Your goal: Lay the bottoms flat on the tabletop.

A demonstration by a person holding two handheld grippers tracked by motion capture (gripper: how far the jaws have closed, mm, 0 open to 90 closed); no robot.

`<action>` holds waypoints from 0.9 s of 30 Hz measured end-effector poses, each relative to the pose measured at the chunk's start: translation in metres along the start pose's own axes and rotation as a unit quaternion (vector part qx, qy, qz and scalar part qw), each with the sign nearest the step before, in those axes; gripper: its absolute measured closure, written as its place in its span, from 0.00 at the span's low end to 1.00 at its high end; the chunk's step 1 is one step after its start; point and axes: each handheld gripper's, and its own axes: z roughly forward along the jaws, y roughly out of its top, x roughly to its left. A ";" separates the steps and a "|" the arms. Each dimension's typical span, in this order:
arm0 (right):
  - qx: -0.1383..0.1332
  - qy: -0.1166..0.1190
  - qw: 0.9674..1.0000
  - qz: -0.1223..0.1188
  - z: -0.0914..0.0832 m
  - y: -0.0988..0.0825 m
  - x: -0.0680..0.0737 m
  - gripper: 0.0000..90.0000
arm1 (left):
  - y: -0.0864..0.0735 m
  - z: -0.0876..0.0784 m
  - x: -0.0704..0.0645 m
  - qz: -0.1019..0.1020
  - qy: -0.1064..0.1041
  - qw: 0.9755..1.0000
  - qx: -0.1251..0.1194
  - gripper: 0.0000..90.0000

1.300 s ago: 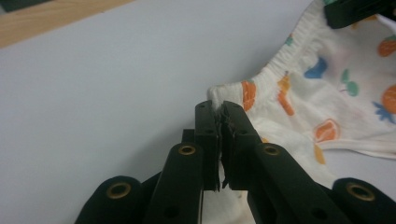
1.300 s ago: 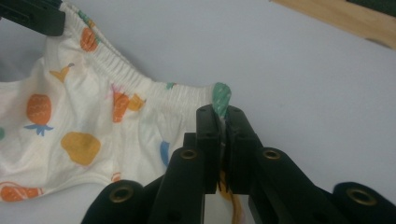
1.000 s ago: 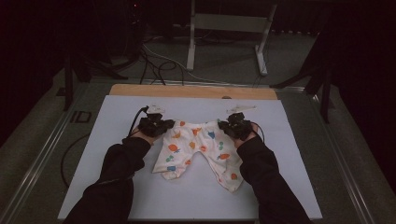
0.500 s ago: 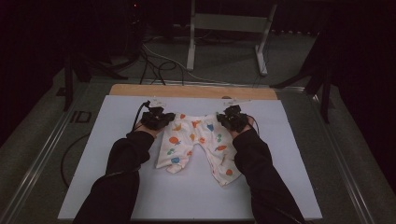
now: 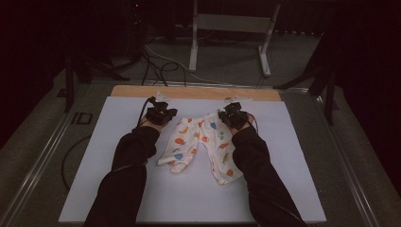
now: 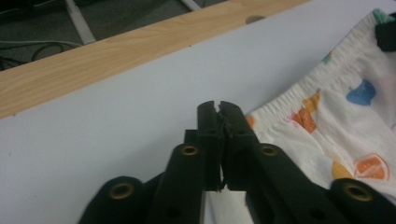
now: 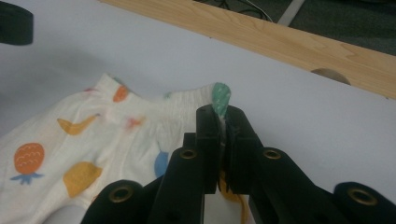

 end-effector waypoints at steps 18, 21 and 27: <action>0.010 0.032 0.999 -0.001 0.002 -0.003 -0.006 0.16 | -0.001 0.002 -0.013 -0.012 -0.037 0.999 0.020 0.14; 0.003 0.038 0.999 -0.005 -0.004 -0.001 -0.004 0.16 | -0.001 -0.001 -0.016 -0.003 -0.053 0.998 0.020 0.05; 0.001 0.043 0.999 -0.014 -0.013 -0.001 -0.002 0.16 | -0.001 -0.013 -0.023 0.016 -0.077 0.997 0.014 0.01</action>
